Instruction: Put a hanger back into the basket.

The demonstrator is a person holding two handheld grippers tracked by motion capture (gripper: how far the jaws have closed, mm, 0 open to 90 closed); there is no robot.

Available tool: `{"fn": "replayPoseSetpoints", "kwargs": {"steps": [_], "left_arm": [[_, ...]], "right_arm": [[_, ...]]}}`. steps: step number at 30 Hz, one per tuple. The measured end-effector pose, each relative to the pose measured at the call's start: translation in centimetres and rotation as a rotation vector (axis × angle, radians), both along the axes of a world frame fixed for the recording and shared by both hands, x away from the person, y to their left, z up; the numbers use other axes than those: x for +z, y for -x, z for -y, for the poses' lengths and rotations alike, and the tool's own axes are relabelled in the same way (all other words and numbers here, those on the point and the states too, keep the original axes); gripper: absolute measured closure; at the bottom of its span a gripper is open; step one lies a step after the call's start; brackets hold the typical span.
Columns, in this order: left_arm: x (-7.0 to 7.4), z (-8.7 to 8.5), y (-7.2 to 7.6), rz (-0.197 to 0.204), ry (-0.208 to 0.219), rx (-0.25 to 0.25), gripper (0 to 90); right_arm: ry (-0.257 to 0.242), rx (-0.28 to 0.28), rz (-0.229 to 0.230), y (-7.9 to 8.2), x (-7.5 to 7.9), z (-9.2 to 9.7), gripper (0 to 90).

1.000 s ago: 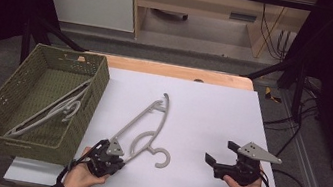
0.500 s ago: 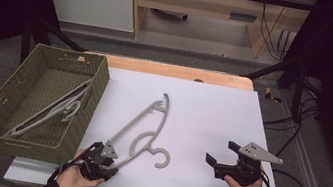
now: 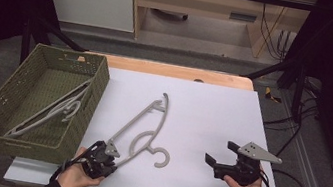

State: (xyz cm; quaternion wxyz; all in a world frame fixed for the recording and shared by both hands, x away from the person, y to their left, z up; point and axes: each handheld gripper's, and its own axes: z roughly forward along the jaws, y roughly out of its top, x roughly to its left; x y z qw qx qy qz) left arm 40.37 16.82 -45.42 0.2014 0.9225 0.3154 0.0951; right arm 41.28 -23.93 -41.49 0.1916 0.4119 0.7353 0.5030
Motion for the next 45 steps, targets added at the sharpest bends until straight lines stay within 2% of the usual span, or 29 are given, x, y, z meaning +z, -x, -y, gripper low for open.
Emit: {"fn": "replayPoseSetpoints", "kwargs": {"steps": [5,9,13,19,20,32,37,45], "left_arm": [[-0.1,-0.2,0.2,0.010,0.027,0.014,82.4],[0.0,-0.1,0.4,0.048,0.034,0.015,82.5],[0.6,-0.5,0.4,0.074,0.081,0.024,82.6],[1.3,-0.8,0.6,0.109,0.123,0.024,82.6],[1.7,-0.8,0.8,0.126,0.141,0.027,82.7],[4.4,-0.8,1.2,0.154,0.200,-0.014,82.6],[5.7,-0.9,1.5,0.198,0.221,-0.046,82.6],[8.4,-2.1,1.4,0.220,0.268,-0.064,82.6]], "right_arm": [[0.008,0.005,-0.003,0.0,-0.1,0.1,5.7],[-0.005,-0.002,0.001,0.0,0.1,0.2,5.7],[-0.013,-0.008,0.004,0.1,0.2,0.4,5.7],[-0.005,-0.007,0.007,0.1,0.2,0.7,5.8],[-0.006,-0.008,0.006,0.1,0.2,0.7,5.8],[-0.005,-0.015,0.009,0.0,0.1,0.9,5.7],[-0.018,-0.021,0.011,0.1,0.2,1.1,5.8],[-0.019,-0.028,0.016,0.1,0.3,1.3,5.8]]}}
